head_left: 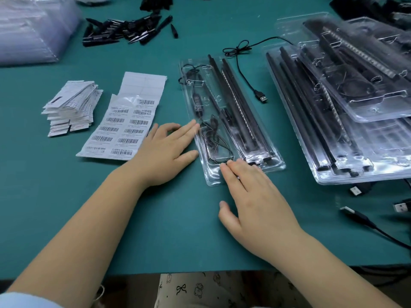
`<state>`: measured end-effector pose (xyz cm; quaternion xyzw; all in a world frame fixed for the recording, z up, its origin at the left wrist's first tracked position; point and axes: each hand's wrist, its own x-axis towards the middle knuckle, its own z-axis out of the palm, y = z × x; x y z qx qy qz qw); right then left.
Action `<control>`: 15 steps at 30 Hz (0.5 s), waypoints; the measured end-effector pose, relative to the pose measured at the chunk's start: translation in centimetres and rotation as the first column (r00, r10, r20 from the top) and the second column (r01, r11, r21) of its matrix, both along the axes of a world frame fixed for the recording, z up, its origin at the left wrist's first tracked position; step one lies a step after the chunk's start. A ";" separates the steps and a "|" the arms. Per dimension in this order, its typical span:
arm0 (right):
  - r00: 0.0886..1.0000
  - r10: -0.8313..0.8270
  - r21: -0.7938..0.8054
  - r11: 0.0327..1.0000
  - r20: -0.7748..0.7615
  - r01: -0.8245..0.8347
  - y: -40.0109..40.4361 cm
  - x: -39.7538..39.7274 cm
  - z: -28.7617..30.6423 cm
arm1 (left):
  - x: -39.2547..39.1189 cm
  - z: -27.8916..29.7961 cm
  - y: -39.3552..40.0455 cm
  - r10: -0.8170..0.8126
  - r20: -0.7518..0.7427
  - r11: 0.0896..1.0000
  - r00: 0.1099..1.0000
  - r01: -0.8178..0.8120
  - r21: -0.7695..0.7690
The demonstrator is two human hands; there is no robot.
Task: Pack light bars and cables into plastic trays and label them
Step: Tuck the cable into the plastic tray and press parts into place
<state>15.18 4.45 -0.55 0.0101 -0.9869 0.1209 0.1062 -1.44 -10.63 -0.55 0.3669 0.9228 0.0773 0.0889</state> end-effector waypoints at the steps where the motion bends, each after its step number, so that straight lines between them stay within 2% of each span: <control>1: 1.000 0.002 -0.001 1.000 -0.003 -0.002 0.0 0.0 0.0 | 0.1 0.1 0.1 0.018 0.013 0.997 1.000 -0.019 0.070; 4: 1.000 0.006 -0.006 1.000 0.002 -0.006 0.1 0.0 0.0 | 0.8 0.3 1.2 0.162 0.025 0.946 0.986 -0.162 0.279; 6: 1.000 0.005 -0.002 1.000 0.008 -0.005 0.1 0.0 0.0 | 1.2 0.5 1.9 0.264 -0.138 0.917 0.954 -0.205 0.342; 7: 1.000 0.006 -0.003 1.000 0.011 -0.006 0.1 0.0 0.0 | 1.4 0.6 2.0 0.260 -0.215 0.917 0.941 -0.171 0.361; 9: 1.000 0.009 -0.006 1.000 0.013 -0.009 0.1 0.0 0.0 | 1.6 0.9 2.3 0.116 -0.254 0.943 0.960 -0.026 0.331; 11: 1.000 0.009 -0.007 1.000 0.005 -0.009 0.1 0.0 -0.1 | 1.8 0.9 2.6 -0.017 -0.155 0.973 0.988 0.052 0.225; 13: 1.000 0.011 -0.012 1.000 0.004 -0.011 0.1 0.0 -0.1 | 1.8 0.5 2.8 -0.052 -0.048 0.992 0.997 0.057 0.115; 15: 1.000 0.023 -0.003 1.000 0.014 -0.023 0.1 0.1 0.0 | 1.6 0.3 2.8 -0.054 -0.001 0.997 0.999 0.054 0.056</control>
